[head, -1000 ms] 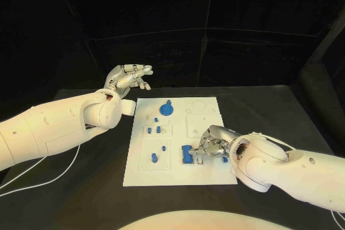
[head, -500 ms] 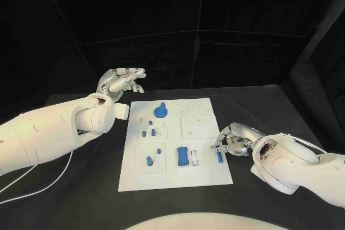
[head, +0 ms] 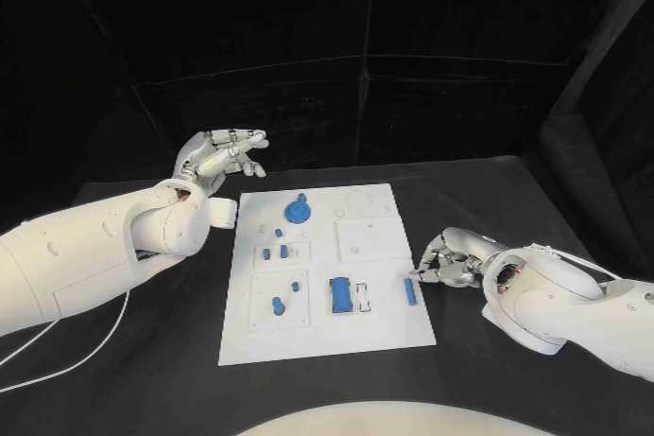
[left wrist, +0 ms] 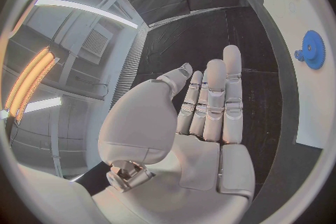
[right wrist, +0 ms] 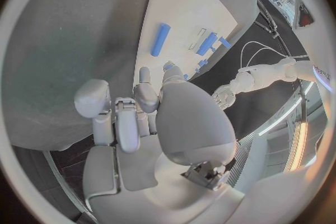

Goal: Assemble the parts on the task board

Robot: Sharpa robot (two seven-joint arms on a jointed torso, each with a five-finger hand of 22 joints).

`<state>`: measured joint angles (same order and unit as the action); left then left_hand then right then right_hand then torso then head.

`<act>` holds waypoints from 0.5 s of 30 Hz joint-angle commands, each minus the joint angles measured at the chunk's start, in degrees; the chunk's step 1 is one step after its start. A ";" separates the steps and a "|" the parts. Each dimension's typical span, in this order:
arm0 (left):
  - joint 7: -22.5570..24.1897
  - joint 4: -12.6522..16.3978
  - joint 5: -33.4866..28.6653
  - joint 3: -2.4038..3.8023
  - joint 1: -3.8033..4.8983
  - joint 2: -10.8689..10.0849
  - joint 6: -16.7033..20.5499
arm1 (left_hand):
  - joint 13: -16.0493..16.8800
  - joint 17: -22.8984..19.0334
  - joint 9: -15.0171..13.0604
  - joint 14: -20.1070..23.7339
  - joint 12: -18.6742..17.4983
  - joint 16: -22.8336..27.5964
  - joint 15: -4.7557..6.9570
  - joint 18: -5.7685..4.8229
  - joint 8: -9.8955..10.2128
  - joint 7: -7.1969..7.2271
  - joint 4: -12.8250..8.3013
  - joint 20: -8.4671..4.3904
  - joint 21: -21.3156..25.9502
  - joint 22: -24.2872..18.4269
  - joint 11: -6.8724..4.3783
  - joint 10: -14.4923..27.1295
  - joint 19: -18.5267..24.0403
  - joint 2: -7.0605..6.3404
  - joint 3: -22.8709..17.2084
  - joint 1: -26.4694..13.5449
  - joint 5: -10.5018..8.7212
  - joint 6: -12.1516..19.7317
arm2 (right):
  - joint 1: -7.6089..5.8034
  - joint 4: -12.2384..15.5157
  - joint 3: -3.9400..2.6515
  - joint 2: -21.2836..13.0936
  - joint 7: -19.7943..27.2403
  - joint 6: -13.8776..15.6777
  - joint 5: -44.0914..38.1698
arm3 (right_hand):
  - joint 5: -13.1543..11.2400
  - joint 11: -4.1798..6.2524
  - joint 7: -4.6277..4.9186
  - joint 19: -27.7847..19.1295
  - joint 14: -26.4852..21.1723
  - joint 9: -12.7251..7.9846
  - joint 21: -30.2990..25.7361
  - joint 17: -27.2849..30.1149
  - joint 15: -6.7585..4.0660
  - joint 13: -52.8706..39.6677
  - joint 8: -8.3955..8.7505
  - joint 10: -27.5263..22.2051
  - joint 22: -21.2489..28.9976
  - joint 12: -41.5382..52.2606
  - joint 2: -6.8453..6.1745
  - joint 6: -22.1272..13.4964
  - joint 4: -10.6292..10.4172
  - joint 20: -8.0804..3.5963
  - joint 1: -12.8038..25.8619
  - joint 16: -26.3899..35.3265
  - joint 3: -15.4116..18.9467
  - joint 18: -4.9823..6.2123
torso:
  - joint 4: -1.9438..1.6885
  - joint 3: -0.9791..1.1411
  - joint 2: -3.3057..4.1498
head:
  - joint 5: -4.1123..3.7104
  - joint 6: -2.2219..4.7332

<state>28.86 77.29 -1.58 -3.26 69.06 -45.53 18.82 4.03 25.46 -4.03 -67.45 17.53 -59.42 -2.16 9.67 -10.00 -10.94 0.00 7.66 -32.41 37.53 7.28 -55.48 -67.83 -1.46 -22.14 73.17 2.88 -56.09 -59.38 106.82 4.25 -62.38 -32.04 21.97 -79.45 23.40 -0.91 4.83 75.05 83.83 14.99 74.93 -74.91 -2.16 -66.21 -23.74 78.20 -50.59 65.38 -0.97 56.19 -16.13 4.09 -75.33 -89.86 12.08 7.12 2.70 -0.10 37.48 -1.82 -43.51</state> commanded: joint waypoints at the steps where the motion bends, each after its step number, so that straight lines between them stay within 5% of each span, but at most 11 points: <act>1: 0.28 0.12 -0.07 0.04 0.08 -0.04 -0.61 | -0.05 -0.05 0.07 0.23 0.11 -0.03 -0.04 0.74 -0.14 0.04 -0.04 0.15 0.19 -0.05 -0.10 0.34 0.14 0.02 0.38 0.46 -0.03 0.53 | -0.02 -0.63 -0.01 0.78 -1.81 -4.00 -2.30 | -0.40 0.30 0.04 -0.14 6.17 0.15 -0.34 -15.09 -0.40 0.12 0.10 0.04 0.15 -0.37 0.01 0.55 0.06 -0.48 -0.57 -0.14 0.44 -0.52 | -0.02 -0.03 -0.01 | 0.17 -0.04; 15: 0.10 -0.04 -0.07 0.04 0.08 -0.06 -0.57 | -0.05 -0.07 0.07 0.24 0.16 -0.04 -0.04 0.74 -0.17 0.02 -0.03 0.15 0.21 -0.07 -0.09 0.37 0.14 0.03 0.42 0.44 -0.03 0.56 | 1.06 -1.05 0.00 2.53 -2.63 -7.10 -3.16 | -0.94 0.13 0.12 -0.26 6.17 0.93 -0.66 -15.09 -0.07 0.30 0.28 -0.08 0.45 -0.58 -0.25 0.68 0.20 -0.23 -1.38 -0.14 1.81 -0.49 | 0.06 -0.05 0.00 | 0.19 -0.29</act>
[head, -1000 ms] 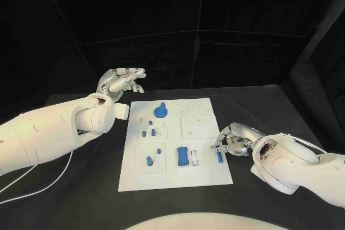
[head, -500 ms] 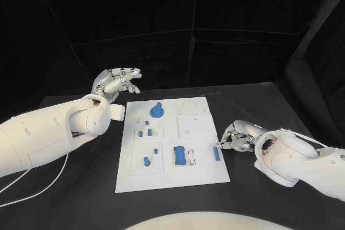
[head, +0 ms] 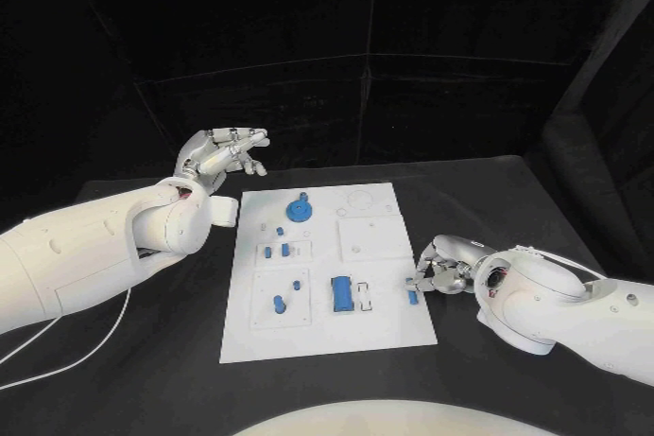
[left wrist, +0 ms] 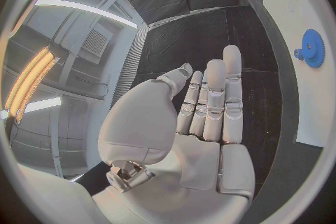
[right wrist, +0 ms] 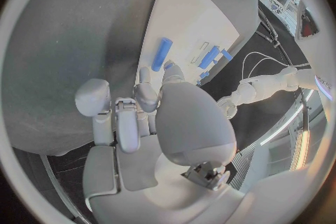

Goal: Assemble the parts on the task board

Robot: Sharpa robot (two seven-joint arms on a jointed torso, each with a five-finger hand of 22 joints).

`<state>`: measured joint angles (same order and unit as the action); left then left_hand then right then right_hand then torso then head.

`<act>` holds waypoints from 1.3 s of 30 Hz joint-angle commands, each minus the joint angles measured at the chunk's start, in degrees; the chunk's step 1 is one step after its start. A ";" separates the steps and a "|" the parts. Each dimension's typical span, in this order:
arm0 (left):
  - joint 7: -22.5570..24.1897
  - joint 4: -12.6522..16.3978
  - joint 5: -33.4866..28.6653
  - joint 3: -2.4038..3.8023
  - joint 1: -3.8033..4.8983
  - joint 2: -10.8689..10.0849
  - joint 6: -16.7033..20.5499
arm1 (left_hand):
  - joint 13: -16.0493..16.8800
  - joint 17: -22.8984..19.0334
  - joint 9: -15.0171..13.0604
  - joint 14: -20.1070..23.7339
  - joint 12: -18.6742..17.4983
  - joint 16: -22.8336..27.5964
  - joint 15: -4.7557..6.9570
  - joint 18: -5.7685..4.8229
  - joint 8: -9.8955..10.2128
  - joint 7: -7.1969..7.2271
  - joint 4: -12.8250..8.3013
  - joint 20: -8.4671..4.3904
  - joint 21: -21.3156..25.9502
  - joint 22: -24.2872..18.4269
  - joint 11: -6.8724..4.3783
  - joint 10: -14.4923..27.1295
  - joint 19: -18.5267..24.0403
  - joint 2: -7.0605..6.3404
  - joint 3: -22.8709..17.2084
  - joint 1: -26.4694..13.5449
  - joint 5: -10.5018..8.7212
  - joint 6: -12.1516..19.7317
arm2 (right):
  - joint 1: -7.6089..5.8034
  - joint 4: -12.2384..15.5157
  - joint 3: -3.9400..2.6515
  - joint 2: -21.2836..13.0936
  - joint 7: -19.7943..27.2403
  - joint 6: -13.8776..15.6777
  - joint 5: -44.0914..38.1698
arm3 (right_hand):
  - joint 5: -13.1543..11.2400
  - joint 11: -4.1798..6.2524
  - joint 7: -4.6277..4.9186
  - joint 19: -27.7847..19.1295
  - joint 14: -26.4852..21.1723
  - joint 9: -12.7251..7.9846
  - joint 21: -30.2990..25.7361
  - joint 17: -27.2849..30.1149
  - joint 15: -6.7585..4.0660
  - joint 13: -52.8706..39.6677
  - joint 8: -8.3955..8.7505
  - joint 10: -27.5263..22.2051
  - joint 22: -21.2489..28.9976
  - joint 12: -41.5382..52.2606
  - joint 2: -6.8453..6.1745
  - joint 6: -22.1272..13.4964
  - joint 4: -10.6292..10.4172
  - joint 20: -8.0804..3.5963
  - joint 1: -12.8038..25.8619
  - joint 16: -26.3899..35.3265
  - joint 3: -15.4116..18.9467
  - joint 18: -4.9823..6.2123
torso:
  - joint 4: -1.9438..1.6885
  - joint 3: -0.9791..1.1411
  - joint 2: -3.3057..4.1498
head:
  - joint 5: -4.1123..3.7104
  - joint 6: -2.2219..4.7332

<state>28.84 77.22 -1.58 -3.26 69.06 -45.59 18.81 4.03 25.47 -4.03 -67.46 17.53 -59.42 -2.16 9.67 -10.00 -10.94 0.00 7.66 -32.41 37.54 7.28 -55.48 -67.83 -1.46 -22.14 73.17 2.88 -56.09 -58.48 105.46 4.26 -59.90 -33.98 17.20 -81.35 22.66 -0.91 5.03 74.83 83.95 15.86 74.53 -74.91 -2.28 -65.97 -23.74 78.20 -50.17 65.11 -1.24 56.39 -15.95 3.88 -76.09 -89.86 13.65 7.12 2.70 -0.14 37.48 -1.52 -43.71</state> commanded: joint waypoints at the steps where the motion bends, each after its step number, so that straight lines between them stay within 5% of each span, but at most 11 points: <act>1: 0.09 0.03 -0.07 0.04 0.09 0.00 -0.57 | -0.05 -0.08 0.07 0.25 0.18 -0.04 -0.04 0.74 -0.18 0.02 -0.01 0.15 0.22 -0.08 -0.09 0.38 0.14 0.06 0.42 0.43 -0.03 0.55 | 0.26 0.33 0.00 0.08 -0.77 -2.59 -1.37 | -0.26 0.14 -0.08 -0.05 6.05 0.11 -0.26 -15.09 0.04 0.05 0.25 -0.07 0.03 -0.30 -0.03 0.54 0.03 -0.01 -0.64 -0.14 0.31 -0.49 | 0.04 0.00 0.00 | -0.14 -0.05; 19: -0.17 -0.19 -0.07 0.04 0.08 0.04 -0.62 | -0.05 -0.10 0.06 0.26 0.22 -0.06 -0.05 0.74 -0.23 0.04 0.03 0.16 0.24 -0.10 -0.09 0.41 0.13 0.15 0.42 0.42 -0.02 0.51 | 1.13 -0.26 0.00 2.52 -2.92 -5.42 -6.65 | -1.49 0.12 0.04 -0.53 6.05 2.02 -1.04 -15.09 -0.08 0.38 0.34 -0.62 0.89 -0.65 -0.69 -0.05 0.14 0.04 -1.61 -0.14 2.23 -0.37 | -0.03 -0.03 -0.05 | -0.03 0.01; 39: -0.29 -0.16 -0.07 0.04 0.08 -0.13 -0.70 | -0.05 -0.10 0.06 0.26 0.22 -0.06 -0.05 0.74 -0.23 0.04 0.03 0.16 0.24 -0.10 -0.09 0.41 0.13 0.15 0.42 0.42 -0.02 0.51 | 1.43 -1.44 0.00 4.84 -6.75 -8.23 -10.92 | 3.29 0.50 -0.14 -0.99 6.05 2.29 -1.72 -15.09 -0.60 1.21 1.60 -1.77 1.65 -1.84 2.13 -0.36 4.71 -0.51 -10.82 -0.14 -1.19 -0.21 | 0.01 -0.05 0.00 | 0.57 0.27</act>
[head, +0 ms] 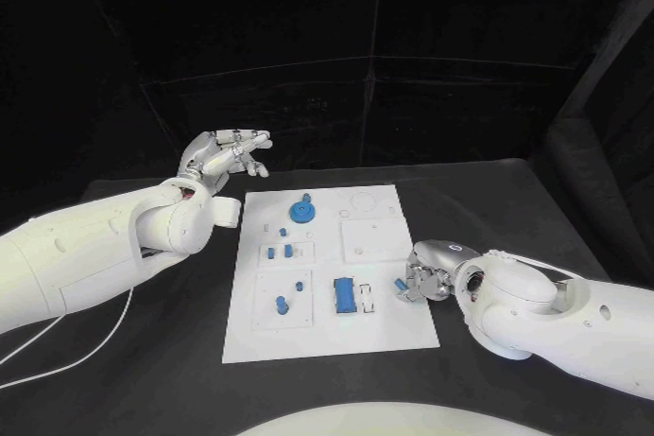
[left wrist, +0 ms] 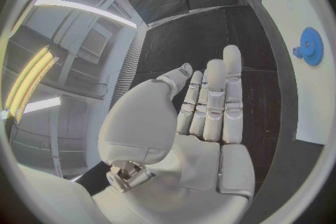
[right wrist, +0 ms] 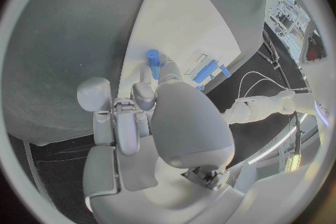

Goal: Assemble the parts on the task board

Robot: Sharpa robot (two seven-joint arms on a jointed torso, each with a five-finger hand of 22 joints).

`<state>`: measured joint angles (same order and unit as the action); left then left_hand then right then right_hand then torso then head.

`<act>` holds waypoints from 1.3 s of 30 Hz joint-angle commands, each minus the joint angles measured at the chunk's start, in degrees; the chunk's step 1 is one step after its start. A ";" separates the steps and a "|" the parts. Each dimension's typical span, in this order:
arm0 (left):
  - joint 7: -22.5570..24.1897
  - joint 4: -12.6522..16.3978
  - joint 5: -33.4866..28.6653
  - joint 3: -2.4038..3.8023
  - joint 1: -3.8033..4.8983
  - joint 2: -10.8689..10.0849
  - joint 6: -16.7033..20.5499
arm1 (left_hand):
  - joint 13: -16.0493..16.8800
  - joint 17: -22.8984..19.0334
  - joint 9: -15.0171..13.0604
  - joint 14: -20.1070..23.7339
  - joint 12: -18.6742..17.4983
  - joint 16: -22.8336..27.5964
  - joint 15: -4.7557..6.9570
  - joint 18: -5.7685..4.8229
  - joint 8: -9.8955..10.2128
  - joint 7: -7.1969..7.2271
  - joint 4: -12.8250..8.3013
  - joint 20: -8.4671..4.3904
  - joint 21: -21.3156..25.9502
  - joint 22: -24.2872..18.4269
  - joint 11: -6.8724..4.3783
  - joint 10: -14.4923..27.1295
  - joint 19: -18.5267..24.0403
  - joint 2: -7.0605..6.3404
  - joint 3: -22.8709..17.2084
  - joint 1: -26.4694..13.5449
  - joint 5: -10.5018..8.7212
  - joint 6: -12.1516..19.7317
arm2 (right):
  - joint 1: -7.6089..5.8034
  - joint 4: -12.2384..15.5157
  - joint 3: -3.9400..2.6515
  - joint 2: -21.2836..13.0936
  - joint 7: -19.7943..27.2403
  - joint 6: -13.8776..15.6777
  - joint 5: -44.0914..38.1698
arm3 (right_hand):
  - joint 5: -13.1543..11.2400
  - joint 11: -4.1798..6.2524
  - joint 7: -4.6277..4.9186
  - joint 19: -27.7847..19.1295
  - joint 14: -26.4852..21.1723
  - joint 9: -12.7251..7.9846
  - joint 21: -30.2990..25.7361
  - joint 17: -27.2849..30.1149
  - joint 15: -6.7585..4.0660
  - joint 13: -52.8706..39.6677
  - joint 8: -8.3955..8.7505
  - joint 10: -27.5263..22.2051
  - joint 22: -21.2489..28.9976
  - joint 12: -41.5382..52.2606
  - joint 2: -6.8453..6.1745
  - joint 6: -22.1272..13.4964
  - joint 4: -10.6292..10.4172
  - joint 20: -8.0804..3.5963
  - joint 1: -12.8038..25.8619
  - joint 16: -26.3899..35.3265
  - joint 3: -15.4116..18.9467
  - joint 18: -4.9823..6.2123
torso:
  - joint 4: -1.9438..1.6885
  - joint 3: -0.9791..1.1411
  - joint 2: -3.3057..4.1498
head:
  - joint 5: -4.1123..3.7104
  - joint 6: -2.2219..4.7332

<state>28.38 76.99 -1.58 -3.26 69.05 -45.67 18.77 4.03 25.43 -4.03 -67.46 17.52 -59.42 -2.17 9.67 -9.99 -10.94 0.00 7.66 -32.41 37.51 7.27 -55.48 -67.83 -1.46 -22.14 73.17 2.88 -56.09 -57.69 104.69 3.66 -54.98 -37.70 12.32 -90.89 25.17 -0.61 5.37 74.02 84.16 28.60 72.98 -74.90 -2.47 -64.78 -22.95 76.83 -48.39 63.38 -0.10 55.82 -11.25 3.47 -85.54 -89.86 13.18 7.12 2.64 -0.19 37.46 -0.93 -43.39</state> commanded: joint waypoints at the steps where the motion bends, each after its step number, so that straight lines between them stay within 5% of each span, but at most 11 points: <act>1: 0.18 0.07 -0.07 0.04 0.09 -0.05 -0.67 | -0.05 -0.06 0.06 0.26 0.22 -0.06 -0.04 0.74 -0.23 0.04 0.03 0.16 0.24 -0.07 -0.09 0.41 0.13 0.15 0.42 0.42 -0.02 0.51 | 0.66 -0.53 0.59 -0.15 -3.08 -2.96 -1.24 | 1.02 0.26 -0.53 -0.12 5.84 -10.48 -0.12 -15.10 -0.45 -0.04 0.88 -0.37 -0.26 -0.06 1.24 0.31 -0.02 -0.14 -1.63 -0.14 -1.13 -0.23 | 0.08 0.01 0.02 | -0.02 -0.07; 4: 0.17 0.08 -0.07 0.04 0.09 -0.08 -0.67 | -0.05 -0.10 0.04 0.29 0.32 -0.09 -0.05 0.74 -0.33 0.08 0.06 0.17 0.29 -0.11 -0.10 0.50 0.12 0.26 0.44 0.42 -0.03 0.48 | 0.70 0.20 0.58 -0.46 -3.08 -1.65 -0.25 | 2.08 0.51 -0.75 0.15 5.84 -10.65 0.10 -15.10 -0.69 -0.15 1.25 -0.33 -0.69 -0.02 2.26 0.56 -0.20 -0.34 -2.79 -0.14 -3.26 -0.27 | 0.10 0.08 0.02 | 0.14 -0.17; 5: 0.16 0.07 -0.07 0.04 0.08 -0.09 -0.67 | -0.05 -0.10 0.04 0.29 0.32 -0.09 -0.05 0.74 -0.33 0.08 0.06 0.17 0.29 -0.11 -0.10 0.50 0.12 0.26 0.44 0.42 -0.03 0.48 | 0.70 0.50 0.58 -0.56 -3.03 -1.28 0.09 | 0.69 0.97 -0.05 0.27 5.84 -10.89 0.17 -15.10 -1.27 -0.04 1.82 -0.53 -0.81 -0.29 1.80 0.69 -1.04 -1.26 -3.05 -0.14 -5.51 -0.16 | 0.08 0.09 0.03 | 0.14 -0.15; 6: 0.14 0.05 -0.07 0.04 0.08 -0.08 -0.67 | -0.05 -0.10 0.04 0.29 0.32 -0.09 -0.05 0.74 -0.33 0.08 0.06 0.17 0.29 -0.11 -0.10 0.50 0.12 0.26 0.44 0.42 -0.03 0.48 | 0.71 0.81 0.58 -0.65 -2.96 -0.88 0.55 | 0.19 0.98 -0.83 0.28 5.84 -10.94 0.17 -15.10 -1.29 -0.03 1.93 -0.50 -0.85 -0.30 1.85 0.74 -0.62 -1.14 -4.17 -0.14 -6.60 -0.33 | 0.08 0.10 0.02 | 0.15 -0.13; 8: 0.11 0.02 -0.07 0.04 0.08 -0.06 -0.67 | -0.05 -0.10 0.04 0.29 0.32 -0.09 -0.05 0.74 -0.33 0.08 0.06 0.17 0.29 -0.11 -0.10 0.50 0.12 0.26 0.44 0.42 -0.03 0.48 | 0.71 1.39 0.58 -0.82 -2.75 0.15 1.68 | -2.51 0.54 -0.66 0.31 5.84 -11.23 0.19 -15.10 -0.98 -0.04 2.57 -0.44 -0.98 -0.35 0.96 0.88 -1.42 -0.91 -4.78 -0.14 -10.42 -0.38 | 0.06 0.05 -0.02 | 0.05 -0.14; 9: 0.10 0.01 -0.07 0.04 0.08 -0.05 -0.68 | -0.05 -0.11 0.04 0.29 0.33 -0.10 -0.05 0.74 -0.35 0.09 0.05 0.17 0.29 -0.12 -0.10 0.51 0.12 0.28 0.44 0.44 -0.03 0.47 | 0.71 1.67 0.58 -0.92 -2.61 0.77 2.31 | -2.86 -0.12 -0.56 0.33 5.84 -11.31 0.23 -15.10 -0.91 -0.11 2.86 -0.35 -1.11 -0.27 -1.38 1.63 -2.87 -0.66 -3.95 -0.14 -14.52 -0.34 | 0.06 0.02 -0.03 | 0.02 -0.15; 11: 0.08 0.00 -0.07 0.04 0.08 -0.02 -0.70 | -0.05 -0.11 0.04 0.29 0.33 -0.10 -0.05 0.74 -0.35 0.09 0.05 0.17 0.29 -0.12 -0.11 0.51 0.12 0.28 0.44 0.44 -0.03 0.47 | 0.71 2.24 0.57 -1.19 -2.21 2.18 3.73 | -2.82 0.85 -1.26 0.52 5.73 -11.35 0.42 -14.79 -1.51 -0.45 3.44 0.14 -1.54 0.23 -3.92 1.76 -4.51 -0.88 -2.72 0.17 -21.32 -0.63 | 0.04 0.02 -0.01 | 0.05 -0.17; 15: 0.01 -0.03 -0.07 0.04 0.07 0.00 -0.70 | -0.06 -0.11 0.04 0.30 0.34 -0.10 -0.04 0.75 -0.35 0.09 0.04 0.17 0.30 -0.12 -0.11 0.52 0.12 0.28 0.44 0.45 -0.03 0.47 | 0.71 3.51 0.56 -1.77 -0.96 5.07 5.58 | -3.00 1.08 -1.19 0.95 4.16 -10.77 0.84 -8.23 -1.70 -1.33 3.31 0.84 -2.57 1.25 -7.12 2.03 -4.39 -1.49 0.11 6.69 -28.25 -0.53 | 0.03 0.05 0.01 | 0.16 -0.18; 17: -0.02 -0.03 -0.07 0.04 0.07 0.01 -0.70 | -0.06 -0.17 0.04 0.34 0.46 -0.14 -0.01 0.76 -0.45 0.14 -0.22 0.15 0.34 -0.16 -0.14 0.64 0.10 0.25 0.39 0.78 -0.02 0.50 | 0.71 4.20 0.56 -1.98 -0.26 6.54 6.09 | -3.18 0.60 -1.26 1.11 5.84 -10.23 1.08 -15.10 -1.12 -1.80 3.09 1.19 -3.12 1.81 -8.69 2.00 -3.26 -0.84 2.03 -0.14 -32.25 -0.72 | 0.05 0.05 0.03 | 0.15 -0.17; 19: -0.04 -0.04 -0.07 0.04 0.06 0.02 -0.71 | -0.07 -0.19 0.03 0.35 0.50 -0.15 0.00 0.77 -0.49 0.15 -0.33 0.14 0.36 -0.18 -0.15 0.68 0.09 0.25 0.37 0.91 -0.02 0.50 | 0.70 4.75 0.55 -2.06 0.32 7.74 6.54 | -3.77 0.39 -0.94 1.21 5.84 -9.90 1.24 -15.10 -1.03 -2.11 2.95 1.38 -3.47 2.16 -9.81 2.03 -2.78 -0.57 3.98 -0.14 -33.90 -0.75 | 0.09 0.03 0.01 | 0.20 -0.20; 39: -0.14 0.27 -0.06 0.04 0.06 -0.25 -0.76 | -0.07 -0.23 0.03 0.37 0.56 -0.18 0.01 0.77 -0.54 0.16 -0.47 0.13 0.38 -0.19 -0.15 0.76 0.07 0.20 0.37 1.05 -0.03 0.52 | 0.70 5.27 0.55 0.21 2.23 11.45 12.73 | -6.10 0.42 -0.77 1.51 5.84 -8.97 1.67 -15.10 -0.55 -2.71 2.77 2.00 -4.39 2.97 -10.82 2.49 -1.31 -0.31 10.13 -0.14 -36.71 -0.76 | 0.00 0.03 0.02 | 0.49 -0.68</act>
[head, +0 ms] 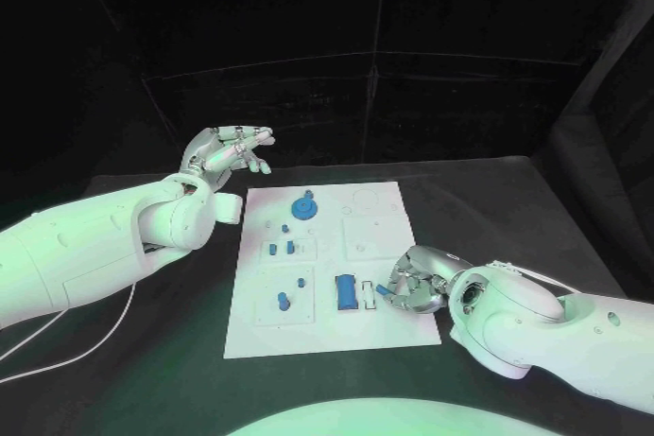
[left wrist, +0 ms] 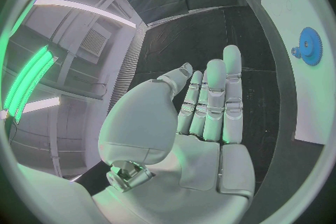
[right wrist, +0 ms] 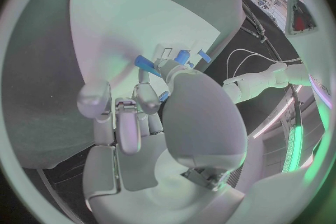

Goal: Assemble the parts on the task board

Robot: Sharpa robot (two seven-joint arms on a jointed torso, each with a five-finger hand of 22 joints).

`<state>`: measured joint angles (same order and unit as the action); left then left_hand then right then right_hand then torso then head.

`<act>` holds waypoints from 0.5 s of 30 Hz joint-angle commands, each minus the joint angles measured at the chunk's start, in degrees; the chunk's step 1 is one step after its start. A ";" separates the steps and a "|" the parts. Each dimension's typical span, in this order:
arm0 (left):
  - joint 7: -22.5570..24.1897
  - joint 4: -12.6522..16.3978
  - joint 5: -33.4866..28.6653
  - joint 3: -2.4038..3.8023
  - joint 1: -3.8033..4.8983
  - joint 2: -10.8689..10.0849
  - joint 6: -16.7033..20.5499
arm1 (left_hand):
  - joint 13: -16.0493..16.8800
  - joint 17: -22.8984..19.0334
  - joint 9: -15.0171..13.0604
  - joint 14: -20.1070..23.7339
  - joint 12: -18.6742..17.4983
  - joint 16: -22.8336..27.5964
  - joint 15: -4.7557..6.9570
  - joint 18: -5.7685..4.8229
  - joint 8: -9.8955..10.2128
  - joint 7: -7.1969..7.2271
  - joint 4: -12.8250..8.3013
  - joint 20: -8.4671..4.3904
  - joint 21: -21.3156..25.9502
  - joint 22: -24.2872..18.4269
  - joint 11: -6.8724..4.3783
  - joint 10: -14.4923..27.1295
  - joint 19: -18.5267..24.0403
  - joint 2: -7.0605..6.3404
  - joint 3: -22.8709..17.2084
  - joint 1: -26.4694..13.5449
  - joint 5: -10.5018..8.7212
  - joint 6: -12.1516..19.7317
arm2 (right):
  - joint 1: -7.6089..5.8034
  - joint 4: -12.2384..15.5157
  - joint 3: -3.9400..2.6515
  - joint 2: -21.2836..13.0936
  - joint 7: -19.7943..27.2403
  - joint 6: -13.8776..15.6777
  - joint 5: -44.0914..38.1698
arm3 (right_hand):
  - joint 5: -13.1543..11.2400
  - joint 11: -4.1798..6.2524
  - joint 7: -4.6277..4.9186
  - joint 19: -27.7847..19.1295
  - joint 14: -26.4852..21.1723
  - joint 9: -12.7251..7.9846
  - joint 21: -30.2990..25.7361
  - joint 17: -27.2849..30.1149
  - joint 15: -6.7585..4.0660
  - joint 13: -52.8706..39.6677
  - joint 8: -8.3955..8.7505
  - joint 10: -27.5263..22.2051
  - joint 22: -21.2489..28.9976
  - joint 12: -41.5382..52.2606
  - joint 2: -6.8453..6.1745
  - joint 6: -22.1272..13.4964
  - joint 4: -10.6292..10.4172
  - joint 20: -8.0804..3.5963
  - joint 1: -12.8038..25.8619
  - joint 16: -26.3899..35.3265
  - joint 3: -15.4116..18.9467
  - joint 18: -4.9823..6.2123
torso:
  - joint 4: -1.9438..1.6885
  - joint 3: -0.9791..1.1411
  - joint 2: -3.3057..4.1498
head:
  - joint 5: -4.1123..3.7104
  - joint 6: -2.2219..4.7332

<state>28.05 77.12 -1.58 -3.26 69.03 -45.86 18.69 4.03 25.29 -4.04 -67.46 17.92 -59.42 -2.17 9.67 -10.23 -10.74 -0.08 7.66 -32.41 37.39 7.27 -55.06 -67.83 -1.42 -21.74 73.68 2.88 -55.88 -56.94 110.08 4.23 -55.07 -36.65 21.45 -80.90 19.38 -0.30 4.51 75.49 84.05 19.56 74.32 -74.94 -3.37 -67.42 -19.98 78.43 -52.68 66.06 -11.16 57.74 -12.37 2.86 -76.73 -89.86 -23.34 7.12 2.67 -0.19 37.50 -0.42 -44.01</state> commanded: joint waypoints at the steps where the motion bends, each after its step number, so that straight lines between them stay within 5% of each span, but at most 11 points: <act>1: 0.19 0.15 -0.06 0.04 0.09 -0.08 -0.66 | -0.07 -0.09 0.03 0.38 0.17 -0.18 0.02 0.77 -0.31 -0.05 -0.39 0.13 0.38 -0.07 -0.15 0.34 0.07 0.16 -0.02 0.54 -0.02 0.31 | -0.05 -0.24 -0.01 0.49 1.22 2.38 3.08 | -0.40 0.14 0.05 0.08 5.95 0.12 0.36 -15.06 0.31 -0.10 -0.21 0.45 -0.20 0.33 0.28 0.63 -0.35 0.29 1.92 -0.14 -0.15 -0.77 | 0.00 0.03 -0.03 | 0.02 -0.07; 7: 0.18 0.23 -0.06 0.04 0.09 -0.12 -0.67 | -0.07 -0.09 0.03 0.38 0.17 -0.18 0.02 0.77 -0.31 -0.05 -0.39 0.13 0.38 -0.07 -0.15 0.34 0.07 0.16 -0.02 0.54 -0.02 0.31 | -0.05 -1.28 -0.02 1.69 1.07 0.86 4.08 | -1.29 0.30 -0.25 0.42 5.95 0.50 0.72 -15.06 0.30 -0.67 -0.44 0.97 -1.02 1.02 0.28 1.48 -1.46 0.32 5.82 -0.14 0.32 -0.89 | 0.03 0.00 -0.01 | 0.11 -0.11; 9: 0.17 0.24 -0.06 0.04 0.09 -0.11 -0.68 | -0.07 -0.09 0.03 0.38 0.17 -0.18 0.02 0.77 -0.31 -0.05 -0.39 0.13 0.38 -0.07 -0.15 0.34 0.07 0.16 -0.02 0.54 -0.02 0.31 | -0.05 -1.66 -0.02 2.08 1.10 0.49 4.19 | -0.32 2.14 -1.03 0.67 5.95 0.60 0.94 -15.06 -0.94 -1.12 -0.14 1.52 -1.45 1.54 0.13 1.91 -1.32 -1.34 7.25 -0.14 1.17 -1.20 | 0.05 0.00 -0.04 | 0.21 -0.10; 10: 0.17 0.24 -0.06 0.04 0.09 -0.10 -0.68 | -0.07 -0.09 0.03 0.38 0.17 -0.18 0.02 0.77 -0.31 -0.05 -0.39 0.13 0.38 -0.07 -0.15 0.34 0.07 0.16 -0.02 0.54 -0.02 0.31 | -0.05 -1.86 -0.02 2.30 1.15 0.50 4.24 | 0.46 1.19 -1.01 0.65 5.95 0.74 0.91 -15.06 -0.84 -1.24 -0.28 1.57 -1.47 1.62 0.37 2.39 -1.63 -1.08 8.16 -0.14 1.84 -1.08 | 0.00 0.01 -0.04 | 0.19 -0.15; 15: 0.14 0.26 -0.06 0.04 0.09 -0.11 -0.66 | -0.07 -0.09 0.03 0.38 0.17 -0.18 0.02 0.77 -0.31 -0.05 -0.39 0.13 0.38 -0.07 -0.15 0.34 0.07 0.16 -0.02 0.54 -0.02 0.31 | -0.05 -2.73 -0.02 3.17 1.19 0.83 4.03 | 1.95 1.27 -1.25 0.72 5.95 1.18 0.92 -15.06 -0.96 -1.43 -0.09 1.77 -1.66 1.64 1.30 3.11 -1.24 -0.94 9.16 -0.14 4.24 -1.03 | 0.02 0.04 0.00 | 0.05 -0.14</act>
<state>27.99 77.26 -1.58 -3.26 69.03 -45.96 18.66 4.03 25.30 -4.03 -67.46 17.92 -59.42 -2.17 9.67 -10.23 -10.74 -0.08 7.66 -32.41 37.39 7.27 -55.07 -67.83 -1.42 -21.74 73.68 2.88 -55.89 -56.94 107.53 4.23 -52.09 -36.07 22.21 -77.50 21.18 0.93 3.19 76.17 84.03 20.66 75.07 -74.94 -4.02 -68.79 -20.45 80.07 -54.28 67.43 -10.02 60.48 -13.74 1.92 -67.92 -89.86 -19.47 6.62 2.67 -0.16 37.50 -0.24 -44.16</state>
